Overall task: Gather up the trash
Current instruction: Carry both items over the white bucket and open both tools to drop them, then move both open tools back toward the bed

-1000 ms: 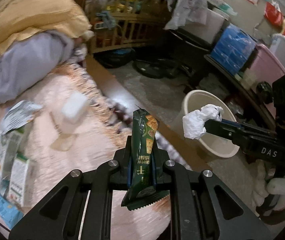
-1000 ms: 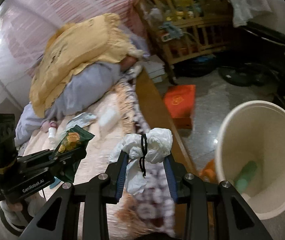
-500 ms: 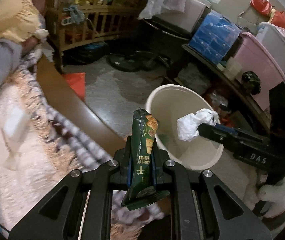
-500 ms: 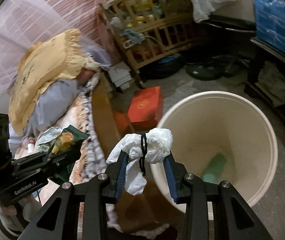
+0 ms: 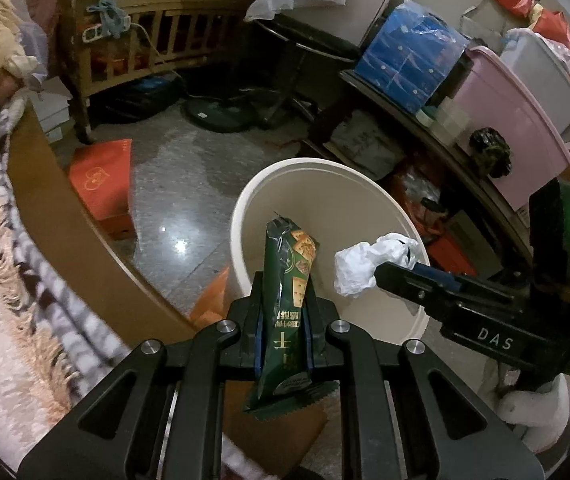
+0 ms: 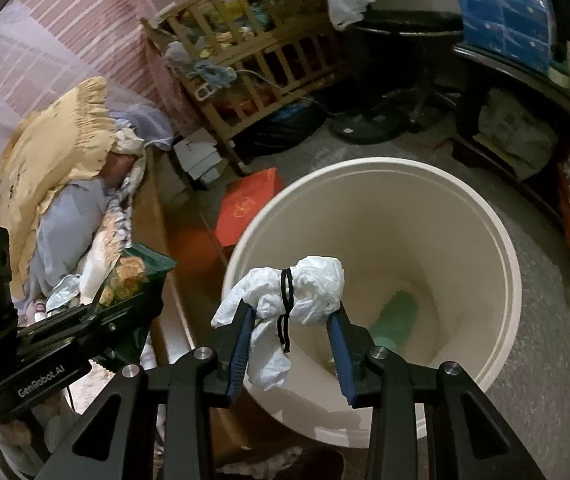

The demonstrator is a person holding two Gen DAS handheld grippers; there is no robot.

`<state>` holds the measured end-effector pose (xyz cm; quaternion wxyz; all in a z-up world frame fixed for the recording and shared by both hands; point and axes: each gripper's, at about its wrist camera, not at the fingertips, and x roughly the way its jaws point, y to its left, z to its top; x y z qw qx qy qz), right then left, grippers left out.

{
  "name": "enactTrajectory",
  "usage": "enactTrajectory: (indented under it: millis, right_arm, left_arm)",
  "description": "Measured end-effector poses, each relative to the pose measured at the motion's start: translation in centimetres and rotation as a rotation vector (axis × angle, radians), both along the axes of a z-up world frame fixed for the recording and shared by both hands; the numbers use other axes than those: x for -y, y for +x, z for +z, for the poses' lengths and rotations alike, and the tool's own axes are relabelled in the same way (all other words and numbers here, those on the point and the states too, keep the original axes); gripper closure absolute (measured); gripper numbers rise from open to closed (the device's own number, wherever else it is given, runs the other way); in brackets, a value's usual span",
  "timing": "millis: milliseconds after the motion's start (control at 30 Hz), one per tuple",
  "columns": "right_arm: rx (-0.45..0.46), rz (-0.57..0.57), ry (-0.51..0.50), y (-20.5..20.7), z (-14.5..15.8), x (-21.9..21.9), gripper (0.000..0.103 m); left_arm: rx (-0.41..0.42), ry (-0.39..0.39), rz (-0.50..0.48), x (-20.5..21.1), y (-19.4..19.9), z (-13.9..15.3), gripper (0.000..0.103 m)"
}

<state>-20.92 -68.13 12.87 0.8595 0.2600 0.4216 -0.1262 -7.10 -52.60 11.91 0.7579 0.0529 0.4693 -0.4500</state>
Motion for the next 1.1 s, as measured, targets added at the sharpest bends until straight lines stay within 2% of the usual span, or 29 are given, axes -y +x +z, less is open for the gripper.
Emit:
enactTrajectory:
  millis: [300,333,367,433,467,533,733,1100]
  right_arm:
    - [-0.021,-0.051,-0.021,-0.3,-0.7,1.5,0.059]
    - [-0.024,-0.060,-0.027,-0.3,-0.7,1.5,0.058]
    - [-0.026,-0.065,-0.029,-0.4,-0.8,1.7,0.057]
    - [-0.030,-0.078,-0.028,-0.5,-0.9,2.0,0.053]
    - [-0.029,-0.082,-0.027,-0.6,-0.9,2.1,0.046]
    - [-0.027,-0.084,-0.025,-0.8,-1.0,2.1,0.043]
    - [-0.033,-0.059,-0.011,-0.3,-1.3,1.2,0.043]
    - [-0.024,0.030,-0.018,1.8,-0.6,-2.8,0.042]
  left_arm:
    - [-0.015,-0.034,-0.011,1.7,0.1,-0.6,0.088]
    - [-0.019,-0.039,-0.010,1.8,0.2,-0.7,0.080]
    - [-0.025,-0.046,-0.009,1.8,0.2,-0.7,0.064]
    - [-0.047,-0.072,0.000,1.7,0.4,-0.7,0.048]
    - [-0.051,-0.080,0.004,1.7,0.4,-0.6,0.048]
    - [-0.050,-0.074,0.018,1.3,0.6,-0.6,0.048]
    - [-0.043,-0.056,0.068,-0.7,1.2,-0.5,0.048]
    - [0.098,0.045,0.208,-6.8,1.4,-0.3,0.048]
